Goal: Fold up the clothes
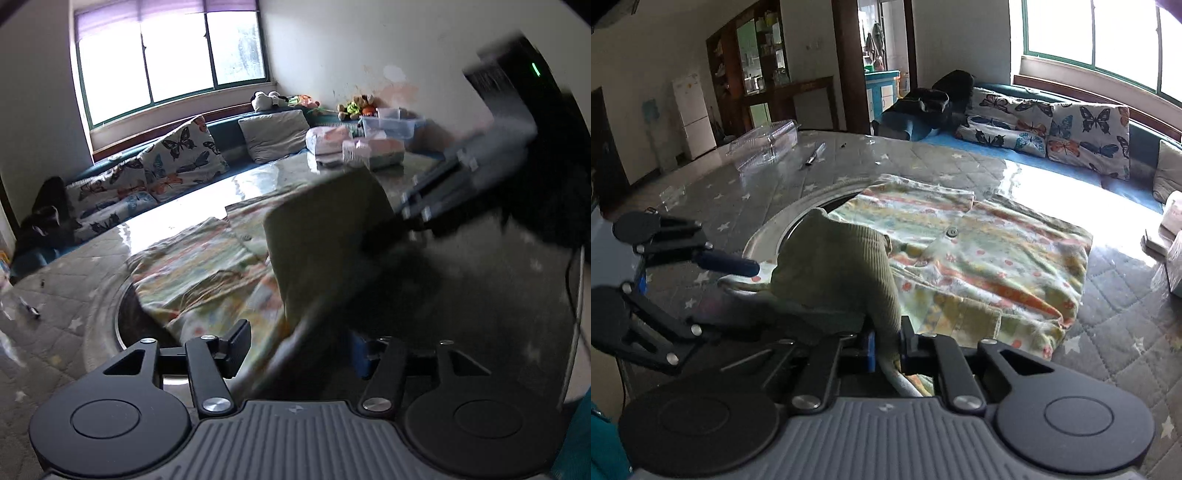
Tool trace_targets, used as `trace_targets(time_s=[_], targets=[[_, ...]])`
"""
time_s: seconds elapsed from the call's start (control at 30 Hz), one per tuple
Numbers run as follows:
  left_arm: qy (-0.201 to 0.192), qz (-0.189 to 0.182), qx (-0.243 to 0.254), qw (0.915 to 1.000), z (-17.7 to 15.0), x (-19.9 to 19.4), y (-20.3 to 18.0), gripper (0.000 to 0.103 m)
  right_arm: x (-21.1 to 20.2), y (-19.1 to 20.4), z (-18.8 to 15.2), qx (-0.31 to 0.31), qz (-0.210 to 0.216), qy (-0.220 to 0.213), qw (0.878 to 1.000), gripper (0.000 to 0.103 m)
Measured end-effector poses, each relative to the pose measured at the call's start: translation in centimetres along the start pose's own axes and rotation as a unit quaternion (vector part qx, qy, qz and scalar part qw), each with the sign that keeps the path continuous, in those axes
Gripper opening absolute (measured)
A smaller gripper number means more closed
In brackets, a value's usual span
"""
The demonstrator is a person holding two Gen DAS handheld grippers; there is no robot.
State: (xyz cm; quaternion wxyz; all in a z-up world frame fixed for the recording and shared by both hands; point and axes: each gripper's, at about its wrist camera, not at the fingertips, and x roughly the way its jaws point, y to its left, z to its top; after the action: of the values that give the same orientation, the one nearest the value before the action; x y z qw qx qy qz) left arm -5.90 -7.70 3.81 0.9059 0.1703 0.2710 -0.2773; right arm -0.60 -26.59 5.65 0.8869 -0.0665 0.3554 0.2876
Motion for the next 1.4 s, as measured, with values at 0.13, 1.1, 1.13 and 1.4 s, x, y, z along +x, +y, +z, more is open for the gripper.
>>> trace_targets(time_s=[0.13, 1.1, 1.13, 1.4], targets=[[0.002, 0.027, 0.024, 0.9994, -0.7, 0.7, 0.1, 0.058, 0.2, 0.1, -0.1, -0.001, -0.002, 0.000, 1.000, 0.010], [-0.026, -0.011, -0.033, 0.9991, 2.1, -5.5, 0.5, 0.005, -7.8, 2.1, 1.8, -0.031, 0.029, -0.033, 0.999, 0.007], [-0.027, -0.009, -0.039, 0.9989, 2.7, -4.9, 1.1, 0.005, -7.3, 1.5, 2.6, -0.029, 0.027, -0.032, 0.999, 0.007], [-0.003, 0.008, -0.076, 0.9971, 7.5, 1.8, 7.0, 0.005, -1.7, -2.6, 8.6, -0.034, -0.008, -0.029, 0.999, 0.007]])
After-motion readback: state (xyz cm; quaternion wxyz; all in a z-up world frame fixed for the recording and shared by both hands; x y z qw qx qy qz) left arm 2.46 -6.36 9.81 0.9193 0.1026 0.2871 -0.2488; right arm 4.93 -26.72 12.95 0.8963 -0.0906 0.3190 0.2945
